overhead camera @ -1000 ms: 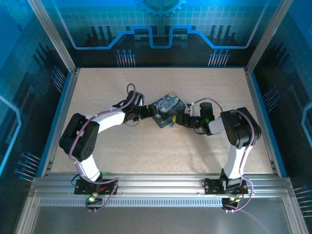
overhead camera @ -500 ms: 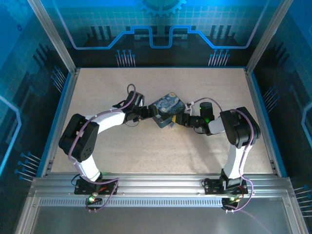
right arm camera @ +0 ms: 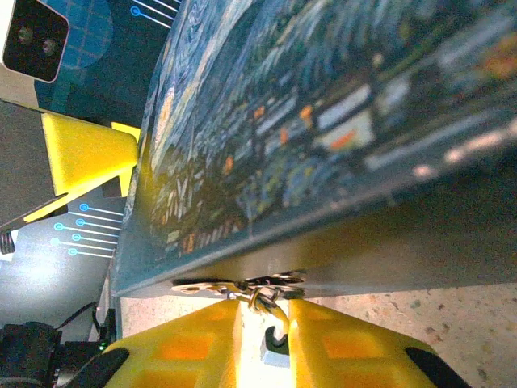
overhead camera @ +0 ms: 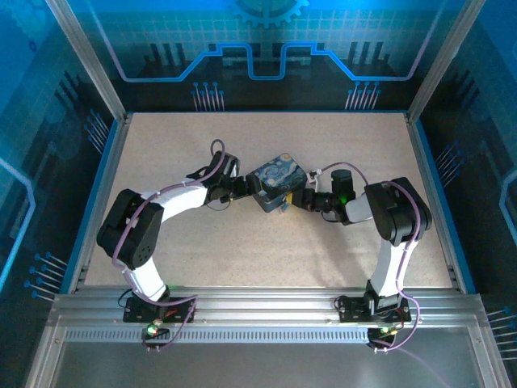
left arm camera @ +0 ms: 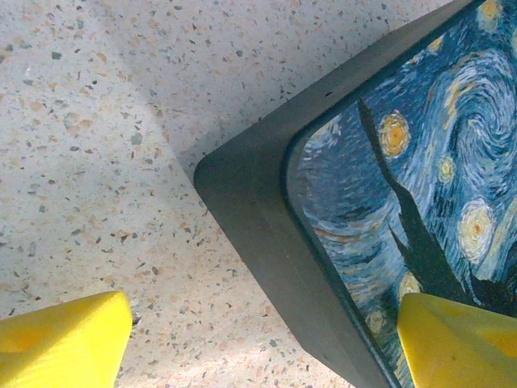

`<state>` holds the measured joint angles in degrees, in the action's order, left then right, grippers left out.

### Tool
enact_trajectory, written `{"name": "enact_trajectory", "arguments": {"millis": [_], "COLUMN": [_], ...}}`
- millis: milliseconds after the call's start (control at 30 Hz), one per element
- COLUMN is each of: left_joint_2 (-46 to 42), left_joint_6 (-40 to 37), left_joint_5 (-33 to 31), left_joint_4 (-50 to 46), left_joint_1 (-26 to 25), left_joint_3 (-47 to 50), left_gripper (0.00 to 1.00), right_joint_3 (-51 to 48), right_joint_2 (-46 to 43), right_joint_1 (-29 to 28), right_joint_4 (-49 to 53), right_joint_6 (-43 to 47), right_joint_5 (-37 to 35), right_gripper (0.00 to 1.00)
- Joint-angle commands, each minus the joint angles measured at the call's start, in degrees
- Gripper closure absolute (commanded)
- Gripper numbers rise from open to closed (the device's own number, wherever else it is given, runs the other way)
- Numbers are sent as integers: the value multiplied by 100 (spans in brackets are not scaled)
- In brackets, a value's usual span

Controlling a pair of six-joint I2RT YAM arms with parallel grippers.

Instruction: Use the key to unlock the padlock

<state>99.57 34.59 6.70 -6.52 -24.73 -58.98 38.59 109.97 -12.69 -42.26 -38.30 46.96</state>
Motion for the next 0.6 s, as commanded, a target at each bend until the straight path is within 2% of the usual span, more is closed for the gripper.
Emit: {"name": "enact_trajectory", "arguments": {"millis": [0, 367, 567], "left_joint_2": [-67, -82, -61], "left_joint_6": [22, 2, 1], "left_joint_5": [-63, -116, -131], "left_joint_4": [-473, -497, -492], "left_joint_1": [-76, -76, -76], "left_joint_3": [97, 115, 150], "left_gripper": [13, 13, 13], "right_joint_3": [6, -112, -232], "right_joint_2": [55, -74, -226], "right_joint_1": [12, 70, 165], "right_joint_4": [87, 165, 119], "right_joint_6": [85, 75, 27], "right_joint_5": [60, -137, -270], "right_gripper": [85, 98, 100]}}
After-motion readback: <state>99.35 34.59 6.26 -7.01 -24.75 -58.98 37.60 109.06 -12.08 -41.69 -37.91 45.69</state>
